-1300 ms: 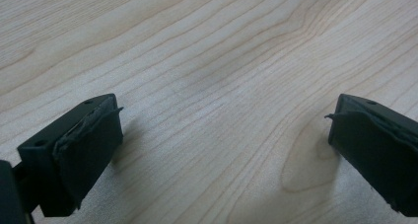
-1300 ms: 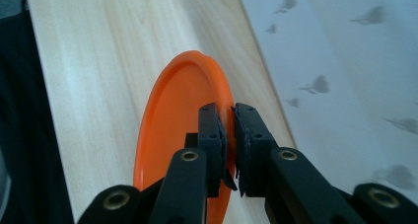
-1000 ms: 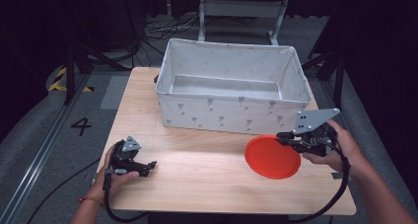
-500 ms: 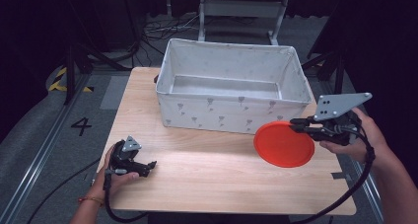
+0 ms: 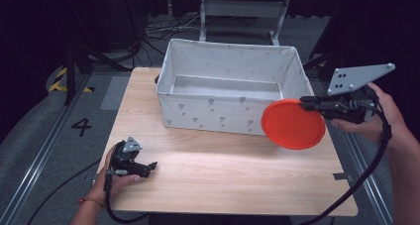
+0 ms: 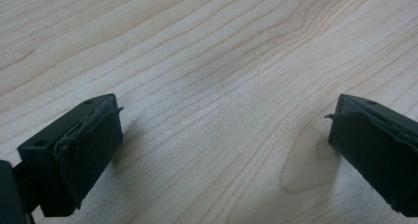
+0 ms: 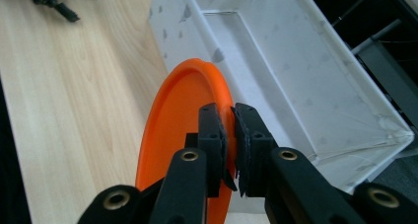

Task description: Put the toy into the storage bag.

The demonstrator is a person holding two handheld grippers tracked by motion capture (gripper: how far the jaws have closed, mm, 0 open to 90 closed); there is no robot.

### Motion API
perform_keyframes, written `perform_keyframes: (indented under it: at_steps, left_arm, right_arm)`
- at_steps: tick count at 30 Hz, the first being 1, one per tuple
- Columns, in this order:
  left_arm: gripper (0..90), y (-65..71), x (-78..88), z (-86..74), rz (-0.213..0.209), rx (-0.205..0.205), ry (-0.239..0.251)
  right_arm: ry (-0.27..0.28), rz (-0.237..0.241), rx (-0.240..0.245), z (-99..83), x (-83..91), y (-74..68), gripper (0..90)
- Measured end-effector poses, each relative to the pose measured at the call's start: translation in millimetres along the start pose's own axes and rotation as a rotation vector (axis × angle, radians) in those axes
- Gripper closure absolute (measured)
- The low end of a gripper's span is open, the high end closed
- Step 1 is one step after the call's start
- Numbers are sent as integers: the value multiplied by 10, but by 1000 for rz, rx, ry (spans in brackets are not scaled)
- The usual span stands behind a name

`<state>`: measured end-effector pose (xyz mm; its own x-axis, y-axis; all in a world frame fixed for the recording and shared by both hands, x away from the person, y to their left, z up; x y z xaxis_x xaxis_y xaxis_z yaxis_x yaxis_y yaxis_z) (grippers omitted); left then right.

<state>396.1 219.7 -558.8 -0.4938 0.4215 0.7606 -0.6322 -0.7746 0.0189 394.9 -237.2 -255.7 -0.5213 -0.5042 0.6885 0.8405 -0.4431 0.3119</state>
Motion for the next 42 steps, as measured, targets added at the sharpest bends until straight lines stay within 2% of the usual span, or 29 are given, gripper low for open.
perform_keyframes:
  at_steps: [1,2,9,13,16,23,27,31,39,42]
  left_arm:
    - [4,0,0,0,0,0,0]
    - [4,0,-1,0,0,0,1]
    - [3,0,0,0,0,0,0]
    - [4,0,0,0,-1,-1,-1]
    - [3,0,-1,0,-1,0,0]
    - [3,-2,0,0,1,0,0]
    - [3,-1,-1,1,-1,-1,0]
    - [3,-1,-1,1,-1,-1,0]
    - [2,1,0,0,-4,-1,-2]
    - [2,1,-1,0,-4,-1,-2]
  right_arm:
    - [12,-18,-14,59,7,90,827]
    - [12,-18,-14,59,7,90,827]
    - [9,-54,-43,191,1,378,828]
    - [16,-104,-64,253,13,587,828]
    - [17,-113,-76,279,7,668,828]
    - [22,-146,-100,372,-85,975,828]
    - [26,-161,-95,363,-137,1096,828]
    - [29,-162,-113,326,-230,1216,827]
    - [-8,-160,-139,222,-471,1392,828]
    - [-5,-161,-143,210,-537,1439,828]
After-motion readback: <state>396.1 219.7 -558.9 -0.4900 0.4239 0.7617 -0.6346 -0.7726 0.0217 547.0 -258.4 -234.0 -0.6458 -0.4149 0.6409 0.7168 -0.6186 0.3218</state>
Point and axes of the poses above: each handheld gripper's, and its own axes: x roughly backward along the jaws, z roughly out of its top, y roughly to its right, the point moved 8 cm from there along -x, roughly forward along the jaws
